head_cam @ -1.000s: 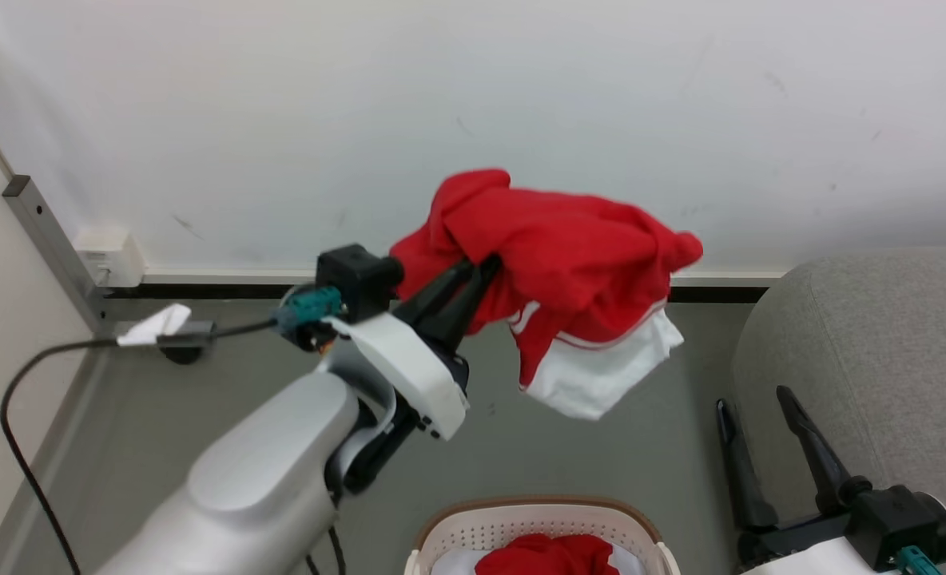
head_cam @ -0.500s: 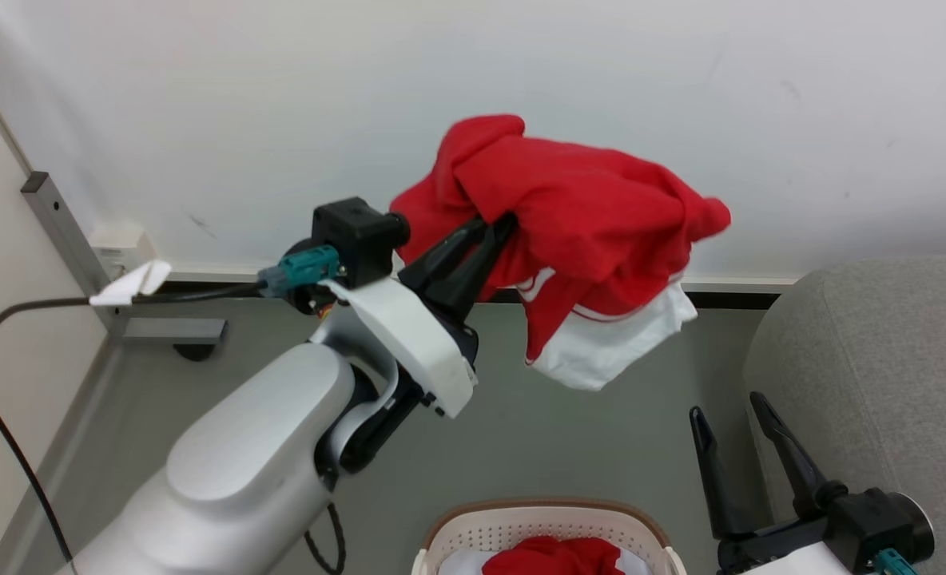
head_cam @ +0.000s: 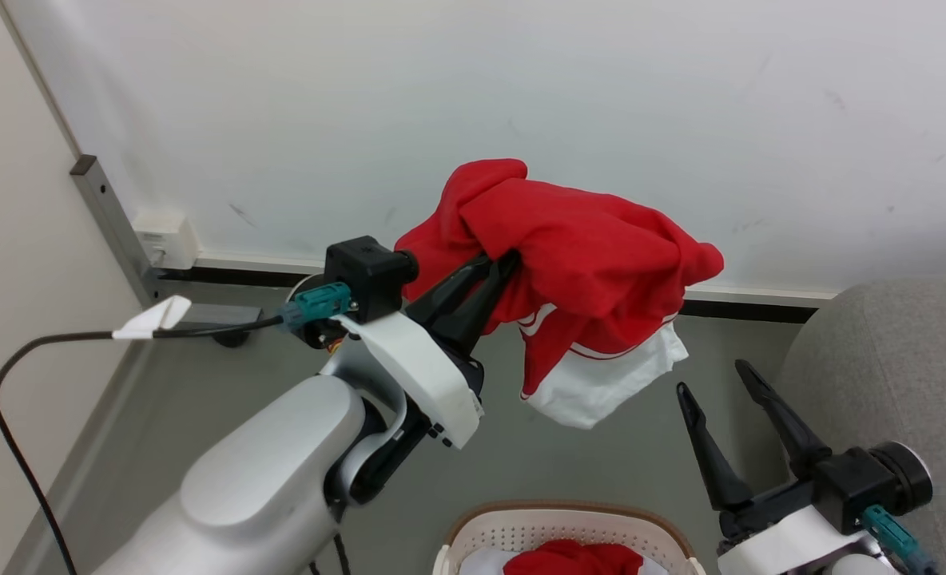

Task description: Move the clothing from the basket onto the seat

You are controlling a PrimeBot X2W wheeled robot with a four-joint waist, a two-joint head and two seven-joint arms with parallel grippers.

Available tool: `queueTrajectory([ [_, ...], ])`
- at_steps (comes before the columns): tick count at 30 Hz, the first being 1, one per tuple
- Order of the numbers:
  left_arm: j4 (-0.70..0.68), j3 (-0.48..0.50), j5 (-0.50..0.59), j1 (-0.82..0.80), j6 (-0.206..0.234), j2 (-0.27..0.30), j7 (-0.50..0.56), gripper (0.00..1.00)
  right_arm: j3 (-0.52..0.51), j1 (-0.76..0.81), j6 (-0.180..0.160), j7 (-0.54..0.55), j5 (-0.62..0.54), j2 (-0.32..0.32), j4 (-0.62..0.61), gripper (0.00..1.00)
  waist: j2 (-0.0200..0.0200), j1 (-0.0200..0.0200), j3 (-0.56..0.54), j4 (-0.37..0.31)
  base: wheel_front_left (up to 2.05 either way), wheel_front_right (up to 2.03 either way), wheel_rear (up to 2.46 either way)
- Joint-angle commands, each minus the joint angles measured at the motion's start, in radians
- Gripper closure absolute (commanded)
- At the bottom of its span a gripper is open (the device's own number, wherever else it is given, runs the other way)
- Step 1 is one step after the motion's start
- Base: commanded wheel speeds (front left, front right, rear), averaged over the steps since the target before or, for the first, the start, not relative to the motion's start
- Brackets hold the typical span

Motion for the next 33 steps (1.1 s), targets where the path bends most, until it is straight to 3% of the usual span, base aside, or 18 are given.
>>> queueTrajectory([
  [1,-0.005,-0.002,-0.012,0.011,-0.004,-0.003,-0.006,1.00,0.030,-0.034,-0.002,0.001,0.016,-0.025,0.022,0.00,-0.0001,-0.0001,-0.002,0.009,0.00,0.00,0.00],
  [9,0.001,-0.021,-0.013,0.014,-0.012,-0.016,0.002,1.00,0.121,-0.148,-0.002,0.001,0.080,-0.096,0.105,0.00,-0.0001,-0.0001,0.002,0.049,0.00,0.00,0.00],
  [14,0.010,-0.036,-0.010,0.010,-0.021,-0.026,0.006,1.00,0.226,-0.226,-0.002,0.001,0.158,-0.175,0.174,0.00,-0.0001,-0.0001,0.002,0.077,0.00,0.00,0.00],
  [24,0.020,-0.059,-0.003,0.003,-0.029,-0.040,0.015,1.00,0.475,-0.376,-0.002,0.001,0.381,-0.318,0.193,0.00,-0.0001,-0.0001,0.000,0.113,0.00,0.00,0.00],
  [27,0.022,-0.067,-0.002,0.003,-0.033,-0.044,0.015,1.00,0.544,-0.416,-0.002,0.001,0.456,-0.335,0.171,0.00,-0.0001,-0.0001,0.001,0.119,0.00,0.00,0.00],
  [33,0.021,-0.082,0.003,0.000,-0.039,-0.055,0.019,1.00,0.757,-0.497,-0.002,0.001,0.625,-0.399,0.149,0.00,-0.0001,-0.0001,0.002,0.126,0.00,0.00,0.00],
])
